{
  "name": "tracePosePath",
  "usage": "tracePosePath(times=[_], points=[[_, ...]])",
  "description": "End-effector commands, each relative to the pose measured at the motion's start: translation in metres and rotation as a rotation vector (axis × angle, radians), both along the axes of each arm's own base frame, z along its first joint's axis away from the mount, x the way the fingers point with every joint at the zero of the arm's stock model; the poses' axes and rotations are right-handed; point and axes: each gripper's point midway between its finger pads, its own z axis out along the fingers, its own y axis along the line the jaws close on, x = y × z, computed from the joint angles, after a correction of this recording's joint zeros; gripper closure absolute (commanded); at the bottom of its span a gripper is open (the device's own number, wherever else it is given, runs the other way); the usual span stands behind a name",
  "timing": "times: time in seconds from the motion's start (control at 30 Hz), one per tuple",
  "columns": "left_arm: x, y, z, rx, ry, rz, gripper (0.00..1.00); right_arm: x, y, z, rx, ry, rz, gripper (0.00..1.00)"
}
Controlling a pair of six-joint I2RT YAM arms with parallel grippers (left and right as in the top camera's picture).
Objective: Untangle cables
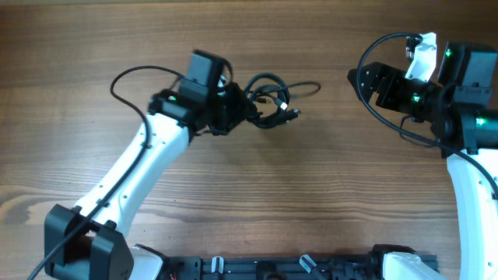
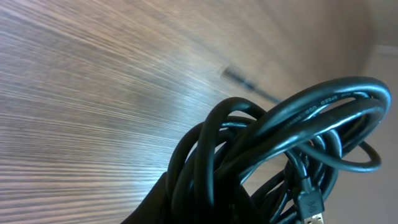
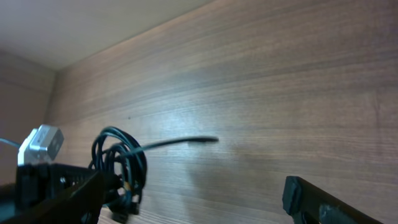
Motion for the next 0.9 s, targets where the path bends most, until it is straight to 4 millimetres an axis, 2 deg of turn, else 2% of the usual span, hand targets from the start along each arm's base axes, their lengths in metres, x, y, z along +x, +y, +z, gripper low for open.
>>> tracePosePath(times=[0.0,0.1,0.13,0.17,0.2,0.23,0.27,0.4,0.47,0.57,0.63,0.7,0.8,0.87], points=[[-0.005,-0.003,-0.045,0.175,0.023,0.024,0.96,0.005,-0.005,-0.001,-0.016,0.015,-0.029,0.06],[-0.012,-0.009,-0.084,0.232,0.106,-0.004,0.96,0.007,-0.005,-0.005,-0.015,0.027,-0.029,0.06],[-0.015,-0.007,-0.096,0.253,0.139,-0.007,0.88,0.007,-0.005,-0.007,-0.015,0.034,-0.029,0.06],[-0.018,-0.005,-0.11,0.277,0.169,-0.019,0.6,0.007,-0.005,-0.008,-0.015,0.039,-0.028,0.06],[-0.021,-0.003,-0.12,0.312,0.169,-0.089,0.27,0.007,-0.005,-0.01,-0.02,0.045,-0.023,0.06],[-0.023,0.002,-0.121,0.336,0.166,-0.123,0.1,0.006,-0.005,-0.011,-0.03,0.043,-0.012,0.06],[-0.023,0.007,-0.118,0.35,0.158,-0.154,0.03,0.005,-0.005,-0.012,-0.031,0.049,-0.011,0.05],[-0.017,0.022,-0.095,0.411,0.093,-0.349,0.01,0.003,-0.005,-0.013,-0.043,0.048,0.004,0.05],[-0.016,0.02,-0.082,0.429,0.047,-0.441,0.08,0.003,-0.005,-0.014,-0.045,0.051,0.006,0.05],[-0.019,0.003,-0.051,0.431,-0.063,-0.566,0.18,0.003,-0.005,-0.014,-0.046,0.051,0.006,0.04],[-0.033,-0.018,-0.04,0.442,-0.14,-0.689,0.2,0.003,-0.005,-0.014,-0.05,0.048,0.011,0.04],[-0.034,-0.019,-0.045,0.546,-0.169,-0.709,0.2,0.003,-0.005,-0.014,-0.05,0.049,0.011,0.04],[-0.007,-0.013,-0.054,0.657,-0.233,-0.654,0.24,0.002,-0.005,-0.015,-0.056,0.047,0.018,0.04],[0.008,-0.018,-0.062,0.674,-0.287,-0.707,0.27,0.001,-0.005,-0.015,-0.061,0.048,0.023,0.04]])
